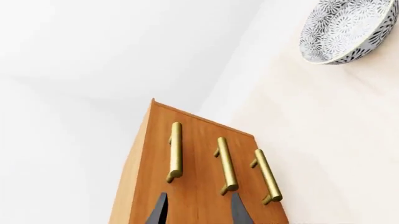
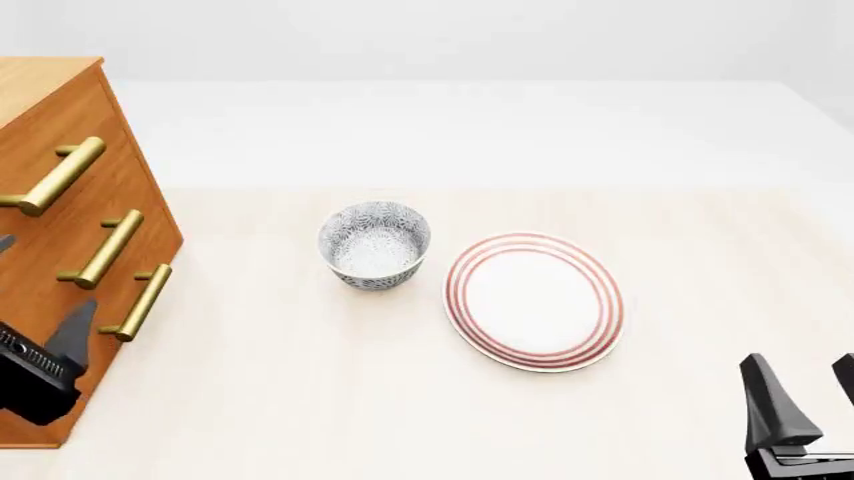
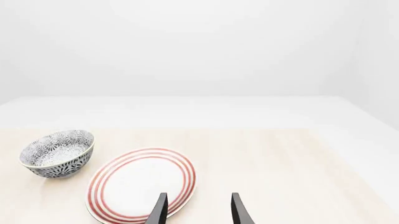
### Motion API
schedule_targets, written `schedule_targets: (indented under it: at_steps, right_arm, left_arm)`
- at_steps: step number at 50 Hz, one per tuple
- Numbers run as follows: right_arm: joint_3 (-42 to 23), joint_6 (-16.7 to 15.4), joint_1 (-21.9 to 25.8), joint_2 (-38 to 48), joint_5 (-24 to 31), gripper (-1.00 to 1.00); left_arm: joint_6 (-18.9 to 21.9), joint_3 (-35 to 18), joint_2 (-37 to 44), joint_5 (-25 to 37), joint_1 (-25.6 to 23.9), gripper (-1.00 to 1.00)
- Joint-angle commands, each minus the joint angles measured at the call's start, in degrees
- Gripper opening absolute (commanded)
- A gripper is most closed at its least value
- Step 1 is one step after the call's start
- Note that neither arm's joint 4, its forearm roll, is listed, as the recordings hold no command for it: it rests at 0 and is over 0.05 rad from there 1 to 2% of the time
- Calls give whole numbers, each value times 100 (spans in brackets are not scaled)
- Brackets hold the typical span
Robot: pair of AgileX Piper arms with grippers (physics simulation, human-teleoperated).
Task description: Open the top drawer of the cabinet.
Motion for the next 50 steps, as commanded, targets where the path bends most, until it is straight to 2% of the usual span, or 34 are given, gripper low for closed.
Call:
schedule_targets:
  at_steps: [1,17,28,39,41,50]
  right_arm:
    - [-3,-1,1,3,-1,100]
    - [-3,-1,-1,3,-1,100]
    - [-3,-2,0,3,-1,100]
    - [-3,-2,0,3,-1,100]
    - [-3,-2,-1,3,0,100]
    - [-3,-1,0,3,0,100]
  left_arm:
    - [549,-66,205,-219,149,100]
    - [1095,26,906,-1054,323,100]
    - [1159,-161,1493,-1441,345,100]
    - [1312,-210,1848,-1901,582,100]
    - [1241,-313,1948,-1854,533,100]
    - [1432,-287,2424,-2333,647,100]
